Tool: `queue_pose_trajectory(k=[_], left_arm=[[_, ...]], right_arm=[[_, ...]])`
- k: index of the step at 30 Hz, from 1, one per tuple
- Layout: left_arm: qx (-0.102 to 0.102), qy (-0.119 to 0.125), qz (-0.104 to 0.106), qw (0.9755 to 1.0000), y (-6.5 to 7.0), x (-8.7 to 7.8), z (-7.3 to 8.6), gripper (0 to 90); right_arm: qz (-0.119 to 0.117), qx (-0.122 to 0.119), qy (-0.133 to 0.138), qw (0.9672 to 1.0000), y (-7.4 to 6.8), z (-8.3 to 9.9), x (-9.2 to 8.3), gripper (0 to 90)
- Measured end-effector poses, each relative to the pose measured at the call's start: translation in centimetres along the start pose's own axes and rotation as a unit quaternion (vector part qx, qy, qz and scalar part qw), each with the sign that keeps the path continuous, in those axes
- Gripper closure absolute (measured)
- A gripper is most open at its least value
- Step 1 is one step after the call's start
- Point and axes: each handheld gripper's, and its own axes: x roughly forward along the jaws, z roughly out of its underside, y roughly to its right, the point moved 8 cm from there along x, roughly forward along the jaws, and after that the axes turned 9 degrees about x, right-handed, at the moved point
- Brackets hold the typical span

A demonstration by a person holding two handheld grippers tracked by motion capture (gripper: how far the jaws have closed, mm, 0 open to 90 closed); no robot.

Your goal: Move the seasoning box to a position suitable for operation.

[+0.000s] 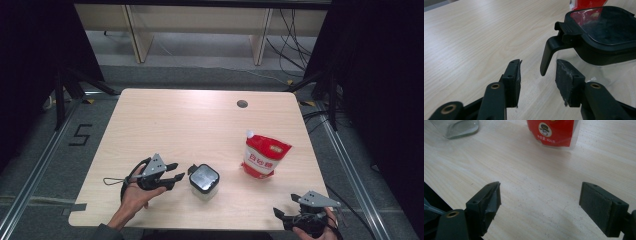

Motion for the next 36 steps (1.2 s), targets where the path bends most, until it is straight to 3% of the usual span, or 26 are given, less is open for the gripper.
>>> queue_pose_trajectory(k=[1, 4, 5, 7, 8, 10, 13, 18, 22, 23, 24, 25, 26, 27, 28, 29, 30, 31, 32, 33, 34, 36], left_arm=[[0.011, -0.006, 0.009, 0.9999, 0.1, 0.5, -0.1, 57.9], [0.017, -0.002, 0.016, 0.9997, 0.3, 1.3, -0.5, 61.3], [0.028, -0.004, 0.019, 0.9994, 0.3, 1.6, -0.5, 62.5], [0.028, -0.01, 0.02, 0.9994, 0.4, 1.9, -0.4, 64.7], [0.027, -0.01, 0.025, 0.9993, 0.6, 2.1, -0.5, 65.5], [0.038, -0.011, 0.03, 0.9988, 0.7, 2.4, -0.6, 67.7], [0.036, -0.009, 0.028, 0.9989, 0.7, 2.8, -0.6, 73.1], [0.061, -0.018, 0.026, 0.9976, 0.7, 3.0, -0.5, 80.5], [0.05, -0.021, 0.017, 0.9984, 0.9, 2.9, -0.4, 81.6], [0.054, -0.022, 0.013, 0.9982, 1.0, 2.8, -0.4, 81.6], [0.045, -0.022, 0.014, 0.9986, 1.3, 2.8, -0.4, 81.6], [0.07, -0.032, 0.015, 0.9969, 1.1, 2.6, -0.3, 81.6], [0.048, -0.024, 0.009, 0.9985, 1.5, 2.6, -0.3, 81.6], [0.048, -0.024, 0.009, 0.9985, 1.5, 2.6, -0.3, 81.6], [0.064, -0.037, 0.004, 0.9972, 1.4, 2.3, -0.2, 81.5], [0.047, -0.026, 0.003, 0.9986, 1.8, 2.3, -0.3, 81.3], [0.067, -0.043, 0.008, 0.9968, 1.7, 2.0, -0.1, 81.2], [0.058, -0.044, 0.004, 0.9973, 2.0, 1.8, -0.1, 81.0], [0.063, -0.045, 0.003, 0.997, 2.0, 1.7, -0.1, 80.9], [0.05, -0.049, 0.006, 0.9975, 2.3, 1.5, 0.0, 80.6], [0.064, -0.052, 0.009, 0.9965, 2.3, 1.4, 0.0, 80.3], [0.049, -0.05, 0.007, 0.9975, 2.7, 1.1, 0.1, 79.9]], right_arm=[[-0.005, 0.005, -0.003, 1.0, -0.1, 0.0, 0.0, 18.4], [-0.006, 0.005, -0.004, 1.0, -0.2, 0.1, 0.0, 18.5], [-0.01, 0.026, -0.012, 0.9995, -0.5, 0.3, 0.0, 18.5], [-0.009, 0.024, -0.012, 0.9996, -0.5, 0.3, 0.0, 18.5], [-0.006, 0.002, -0.002, 1.0, -0.1, 0.0, 0.0, 18.7], [-0.014, 0.01, -0.008, 0.9998, -0.3, 0.1, 0.0, 18.7], [-0.005, 0.003, -0.006, 1.0, -0.1, 0.1, 0.0, 18.8], [-0.012, 0.004, -0.008, 0.9999, -0.2, 0.2, 0.1, 19.0], [-0.008, 0.003, -0.004, 1.0, -0.2, 0.1, 0.0, 19.1], [-0.013, 0.02, -0.013, 0.9996, -0.5, 0.3, 0.0, 19.1], [-0.009, 0.002, -0.005, 0.9999, -0.2, 0.1, 0.0, 19.1], [-0.008, 0.001, -0.003, 1.0, -0.1, 0.1, 0.0, 19.1], [-0.008, 0.002, -0.004, 1.0, -0.1, 0.0, 0.0, 19.1], [-0.011, 0.007, -0.007, 0.9999, -0.2, 0.1, 0.1, 19.1], [-0.008, 0.003, -0.006, 0.9999, -0.1, 0.1, 0.0, 19.1], [-0.008, 0.002, -0.004, 1.0, -0.1, 0.1, 0.0, 19.2], [-0.008, 0.002, -0.004, 1.0, -0.1, 0.1, 0.0, 19.2], [-0.015, 0.008, -0.007, 0.9998, -0.3, 0.1, 0.0, 19.2], [-0.017, 0.013, -0.009, 0.9997, -0.4, 0.2, 0.1, 19.2], [-0.015, 0.007, -0.009, 0.9998, -0.3, 0.2, 0.1, 19.2], [-0.016, 0.01, -0.009, 0.9998, -0.3, 0.2, 0.0, 19.2], [-0.013, 0.01, -0.008, 0.9998, -0.3, 0.1, 0.0, 19.2]])
